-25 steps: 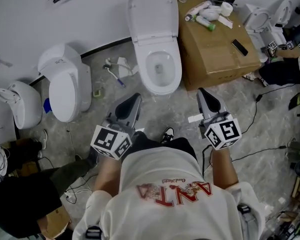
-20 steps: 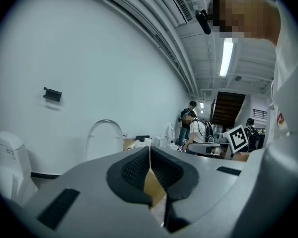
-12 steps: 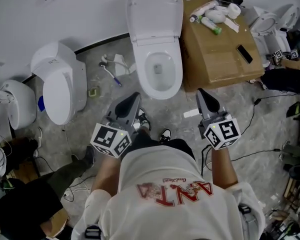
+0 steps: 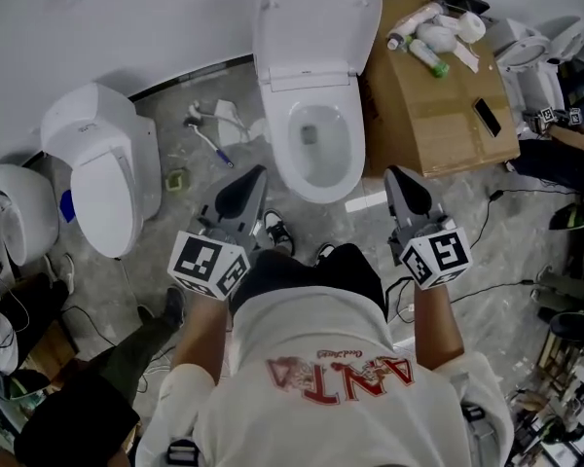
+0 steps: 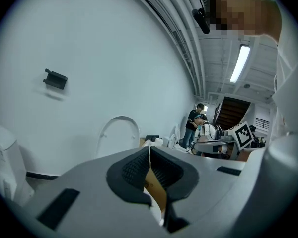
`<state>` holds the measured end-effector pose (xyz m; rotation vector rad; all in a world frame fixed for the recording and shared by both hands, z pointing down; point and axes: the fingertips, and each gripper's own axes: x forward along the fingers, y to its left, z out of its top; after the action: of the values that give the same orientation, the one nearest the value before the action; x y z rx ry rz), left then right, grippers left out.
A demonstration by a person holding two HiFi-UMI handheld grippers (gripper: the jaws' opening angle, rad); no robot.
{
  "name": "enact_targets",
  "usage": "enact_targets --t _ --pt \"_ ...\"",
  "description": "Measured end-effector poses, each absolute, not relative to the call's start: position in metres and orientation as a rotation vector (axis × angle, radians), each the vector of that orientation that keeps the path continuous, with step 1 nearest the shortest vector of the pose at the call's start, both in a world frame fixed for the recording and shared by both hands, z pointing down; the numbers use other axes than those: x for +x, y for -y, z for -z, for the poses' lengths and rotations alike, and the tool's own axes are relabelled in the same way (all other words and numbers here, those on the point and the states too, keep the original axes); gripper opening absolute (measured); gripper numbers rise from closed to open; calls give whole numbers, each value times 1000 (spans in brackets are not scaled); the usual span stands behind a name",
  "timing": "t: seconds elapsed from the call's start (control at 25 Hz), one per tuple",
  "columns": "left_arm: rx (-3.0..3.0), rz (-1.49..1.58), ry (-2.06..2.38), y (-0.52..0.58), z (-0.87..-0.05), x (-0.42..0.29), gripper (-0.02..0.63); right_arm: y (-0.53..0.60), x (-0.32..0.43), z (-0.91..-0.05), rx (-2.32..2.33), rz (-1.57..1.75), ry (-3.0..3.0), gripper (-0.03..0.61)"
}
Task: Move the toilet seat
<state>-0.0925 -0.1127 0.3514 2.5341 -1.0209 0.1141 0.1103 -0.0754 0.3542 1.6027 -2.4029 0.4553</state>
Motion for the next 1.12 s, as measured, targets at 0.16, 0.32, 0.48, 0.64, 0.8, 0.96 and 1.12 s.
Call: enact_targets --t 0.16,0.32,0.48,0.64,0.8,0.96,1.12 --pt "2488 -129 1036 127 -372 -100 14 89 121 -373 1626 -510 2360 2" --pt "2406 -165 1068 136 -413 -98 14 101 133 -418 1599 -631 2336 2" --pt "2280 -202 1095 136 -465 -91 15 103 146 -473 1546 -747 2294 2" --pt "2224 -220 1089 135 -502 -72 15 100 157 -532 1474 -831 2243 3" --pt "2164 -266 1103 134 -547 -60 17 92 165 -593 1448 -939 2172 82" --pt "2062 -355 1057 121 -609 -52 75 81 170 -654 1440 -1065 2082 160" --pt "1966 -374 995 114 -664 -42 142 73 179 -712 1446 -1209 1998 190"
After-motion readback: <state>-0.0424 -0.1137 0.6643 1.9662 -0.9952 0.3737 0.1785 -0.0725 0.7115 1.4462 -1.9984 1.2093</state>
